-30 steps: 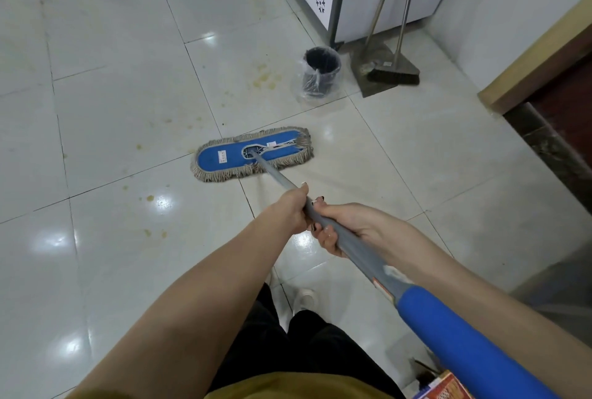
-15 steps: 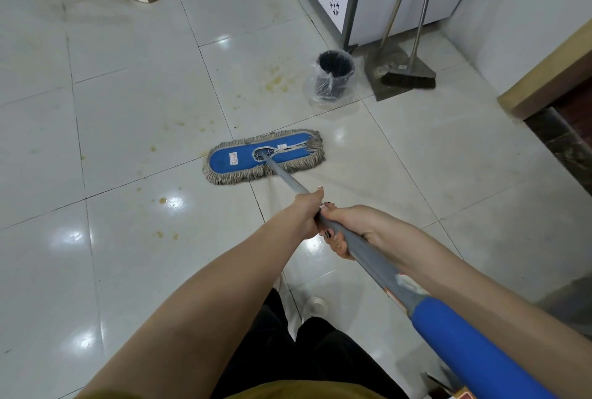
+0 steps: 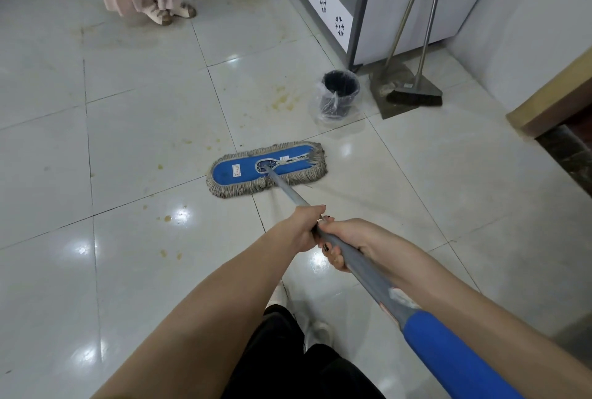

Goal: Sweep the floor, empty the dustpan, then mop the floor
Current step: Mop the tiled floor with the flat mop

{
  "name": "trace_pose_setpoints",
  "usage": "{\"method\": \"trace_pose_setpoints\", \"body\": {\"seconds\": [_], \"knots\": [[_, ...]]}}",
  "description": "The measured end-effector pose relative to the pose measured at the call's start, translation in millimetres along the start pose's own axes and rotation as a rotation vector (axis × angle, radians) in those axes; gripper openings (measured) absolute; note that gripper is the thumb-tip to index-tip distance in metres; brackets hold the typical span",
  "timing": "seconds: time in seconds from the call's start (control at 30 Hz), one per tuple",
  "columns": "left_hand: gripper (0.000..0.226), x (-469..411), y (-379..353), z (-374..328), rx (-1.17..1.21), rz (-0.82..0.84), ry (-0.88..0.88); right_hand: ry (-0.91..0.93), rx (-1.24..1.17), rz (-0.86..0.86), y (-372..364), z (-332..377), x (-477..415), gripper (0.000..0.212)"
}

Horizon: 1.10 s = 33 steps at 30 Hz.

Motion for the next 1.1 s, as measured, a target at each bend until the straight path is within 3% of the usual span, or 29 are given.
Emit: {"method": "trace_pose_setpoints", "body": {"seconds": [0.2,0.53,0.7,1.1], "knots": [[0.009,-20,1,-17,0.032,0.010,-0.032,-0.006,0.051,-0.032,0,24,-10,0.042],[0.022,-67,28,-62,0.018,0.007,-0.068,-0.008,0.197,-0.127,-24,79,-41,0.046],[0.020,-98,45,-111,0.020,0.024,-0.071,-0.020,0.172,-0.131,-43,135,-52,0.035],[0.011,-164,72,-251,-0.024,0.060,-0.033,-0.056,0.248,-0.132,-85,287,-72,0.037]]}}
Point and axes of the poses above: each hand's wrist, its own x-axis away from the middle knuckle, its own y-axis out of the back of the hand, z = x × y, the point moved 1 cm from there along -x, towards the middle knuckle, and after that the axes turned 9 degrees about -y, right-handed, at the moved point
